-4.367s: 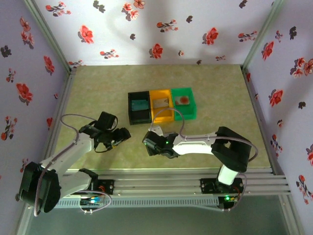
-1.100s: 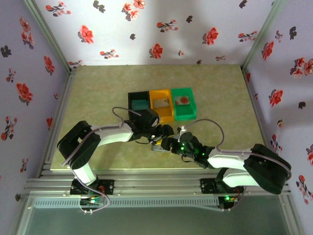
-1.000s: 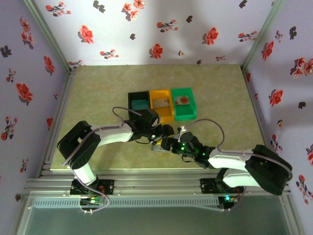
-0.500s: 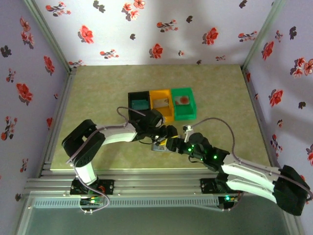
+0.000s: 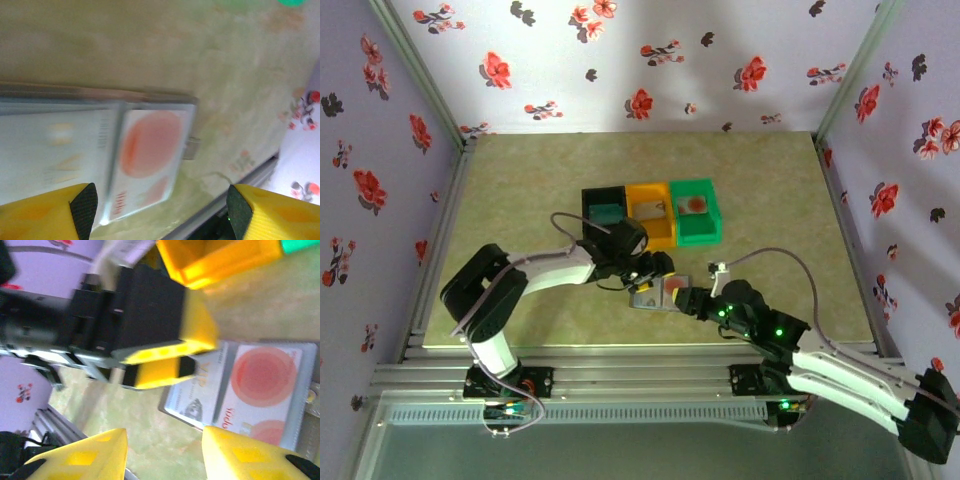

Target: Take the credit cards out of the card holder

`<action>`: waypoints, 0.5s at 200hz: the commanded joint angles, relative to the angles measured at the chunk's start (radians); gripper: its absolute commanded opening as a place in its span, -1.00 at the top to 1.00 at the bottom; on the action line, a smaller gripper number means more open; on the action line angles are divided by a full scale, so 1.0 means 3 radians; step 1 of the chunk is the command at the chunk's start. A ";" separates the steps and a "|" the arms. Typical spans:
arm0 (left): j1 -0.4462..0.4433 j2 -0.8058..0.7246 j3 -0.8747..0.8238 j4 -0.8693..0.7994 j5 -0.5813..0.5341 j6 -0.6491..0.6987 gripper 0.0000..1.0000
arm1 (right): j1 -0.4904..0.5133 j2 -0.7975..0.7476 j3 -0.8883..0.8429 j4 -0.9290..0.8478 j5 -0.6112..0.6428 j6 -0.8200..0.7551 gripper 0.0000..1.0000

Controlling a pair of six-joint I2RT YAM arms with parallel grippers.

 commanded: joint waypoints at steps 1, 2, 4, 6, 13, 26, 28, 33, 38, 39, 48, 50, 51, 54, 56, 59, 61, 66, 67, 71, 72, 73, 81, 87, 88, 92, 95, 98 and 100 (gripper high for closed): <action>0.0104 -0.0240 -0.0110 -0.0691 -0.0317 0.0240 -0.45 | -0.0019 0.0323 0.0143 -0.0038 0.0027 0.0079 0.13; 0.0109 -0.0247 -0.0115 -0.0703 -0.0326 0.0241 -0.45 | -0.0019 0.0353 0.0148 -0.0029 0.0024 0.0080 0.13; 0.0116 -0.0259 -0.0128 -0.0724 -0.0337 0.0247 -0.45 | -0.0019 0.0398 0.0158 -0.0013 0.0005 0.0080 0.13; 0.0120 -0.0273 -0.0140 -0.0744 -0.0354 0.0250 -0.45 | -0.0015 0.0444 0.0166 0.0002 -0.0009 0.0082 0.13; 0.0125 -0.0312 -0.0184 -0.0781 -0.0411 0.0261 -0.45 | -0.0018 0.0583 0.0202 0.0071 -0.0051 0.0105 0.13; 0.0128 -0.0333 -0.0220 -0.0838 -0.0445 0.0248 -0.45 | -0.0016 0.0854 0.0303 0.0149 -0.0106 0.0122 0.13; 0.0129 -0.0329 -0.0219 -0.0851 -0.0443 0.0252 -0.45 | -0.0017 0.0904 0.0317 0.0161 -0.0114 0.0122 0.13; 0.0129 -0.0315 -0.0210 -0.0881 -0.0443 0.0261 -0.45 | -0.0015 0.1002 0.0351 0.0180 -0.0126 0.0125 0.13; 0.0127 -0.0295 -0.0191 -0.0930 -0.0444 0.0268 -0.44 | -0.0015 0.1096 0.0382 0.0202 -0.0127 0.0126 0.14; 0.0128 -0.0291 -0.0189 -0.0940 -0.0446 0.0271 -0.43 | -0.0017 0.1111 0.0388 0.0206 -0.0127 0.0132 0.14; 0.0124 -0.0267 -0.0176 -0.1020 -0.0467 0.0291 -0.42 | -0.0021 0.1244 0.0430 0.0257 -0.0143 0.0147 0.14; 0.0124 -0.0262 -0.0176 -0.1032 -0.0472 0.0297 -0.42 | -0.0021 0.1275 0.0444 0.0277 -0.0154 0.0148 0.14; 0.0124 -0.0261 -0.0176 -0.1039 -0.0475 0.0298 -0.42 | -0.0020 0.1292 0.0447 0.0290 -0.0161 0.0148 0.14; 0.0124 -0.0261 -0.0181 -0.1057 -0.0486 0.0303 -0.42 | -0.0023 0.1340 0.0460 0.0331 -0.0185 0.0148 0.14; 0.0122 -0.0258 -0.0185 -0.1067 -0.0488 0.0304 -0.42 | -0.0021 0.1363 0.0469 0.0357 -0.0198 0.0148 0.14; 0.0123 -0.0256 -0.0191 -0.1074 -0.0493 0.0304 -0.42 | -0.0018 0.1416 0.0485 0.0389 -0.0216 0.0150 0.14; 0.0123 -0.0256 -0.0199 -0.1080 -0.0498 0.0305 -0.42 | -0.0023 0.1444 0.0497 0.0403 -0.0222 0.0152 0.15; 0.0124 -0.0255 -0.0207 -0.1102 -0.0517 0.0304 -0.41 | -0.0019 0.1498 0.0527 0.0424 -0.0234 0.0156 0.15; 0.0124 -0.0255 -0.0210 -0.1107 -0.0521 0.0304 -0.41 | -0.0016 0.1514 0.0532 0.0427 -0.0234 0.0160 0.15; 0.0126 -0.0251 -0.0216 -0.1126 -0.0544 0.0305 -0.41 | -0.0022 0.1563 0.0554 0.0448 -0.0240 0.0163 0.15; 0.0125 -0.0251 -0.0217 -0.1135 -0.0547 0.0305 -0.41 | -0.0021 0.1563 0.0558 0.0460 -0.0240 0.0163 0.15; 0.0124 -0.0250 -0.0217 -0.1142 -0.0551 0.0305 -0.42 | -0.0022 0.1574 0.0560 0.0466 -0.0240 0.0163 0.15; 0.0124 -0.0238 -0.0219 -0.1165 -0.0557 0.0307 -0.42 | -0.0024 0.1663 0.0591 0.0509 -0.0241 0.0168 0.15; 0.0124 -0.0223 -0.0222 -0.1177 -0.0551 0.0314 -0.42 | -0.0027 0.1704 0.0610 0.0512 -0.0230 0.0171 0.15; 0.0124 -0.0221 -0.0222 -0.1178 -0.0548 0.0314 -0.41 | -0.0028 0.1711 0.0617 0.0512 -0.0225 0.0172 0.15; 0.0119 -0.0212 -0.0219 -0.1191 -0.0548 0.0319 -0.41 | -0.0029 0.1740 0.0629 0.0512 -0.0215 0.0173 0.16; 0.0114 -0.0207 -0.0222 -0.1194 -0.0549 0.0319 -0.41 | -0.0034 0.1763 0.0639 0.0514 -0.0207 0.0173 0.16; 0.0111 -0.0201 -0.0221 -0.1197 -0.0546 0.0320 -0.41 | -0.0035 0.1784 0.0645 0.0521 -0.0204 0.0173 0.16; 0.0106 -0.0196 -0.0222 -0.1196 -0.0545 0.0320 -0.41 | -0.0040 0.1799 0.0647 0.0526 -0.0200 0.0180 0.16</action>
